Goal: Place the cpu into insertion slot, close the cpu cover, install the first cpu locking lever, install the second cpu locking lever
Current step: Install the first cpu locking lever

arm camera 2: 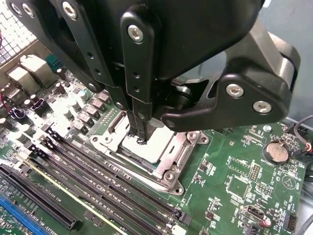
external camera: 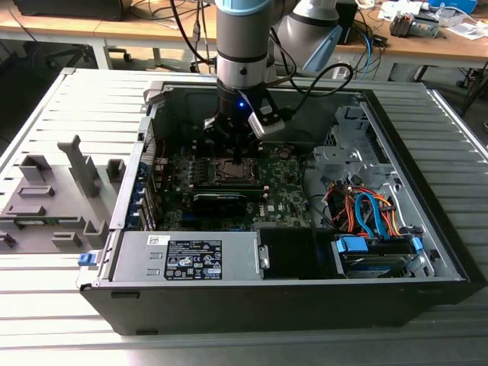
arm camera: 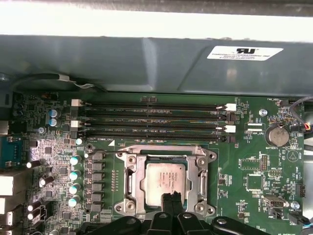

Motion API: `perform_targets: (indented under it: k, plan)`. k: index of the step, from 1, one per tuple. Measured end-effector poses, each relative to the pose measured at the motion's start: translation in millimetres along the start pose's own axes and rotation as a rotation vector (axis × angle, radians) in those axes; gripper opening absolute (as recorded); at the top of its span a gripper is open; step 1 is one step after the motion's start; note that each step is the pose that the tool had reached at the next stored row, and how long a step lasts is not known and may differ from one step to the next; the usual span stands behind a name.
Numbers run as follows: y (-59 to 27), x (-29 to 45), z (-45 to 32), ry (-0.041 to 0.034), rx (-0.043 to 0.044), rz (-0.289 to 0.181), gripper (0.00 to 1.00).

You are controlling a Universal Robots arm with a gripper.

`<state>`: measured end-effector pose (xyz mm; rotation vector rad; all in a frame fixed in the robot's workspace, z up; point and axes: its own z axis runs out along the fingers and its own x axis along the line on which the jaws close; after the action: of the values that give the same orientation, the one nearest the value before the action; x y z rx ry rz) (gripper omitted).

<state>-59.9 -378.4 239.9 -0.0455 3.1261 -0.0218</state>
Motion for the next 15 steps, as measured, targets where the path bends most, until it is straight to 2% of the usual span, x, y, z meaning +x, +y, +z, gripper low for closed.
perform_targets:
  k: [15]
  plan:
    - [-0.1,-0.1,-5.9,-0.0001,-0.0002,0.0,0.11]
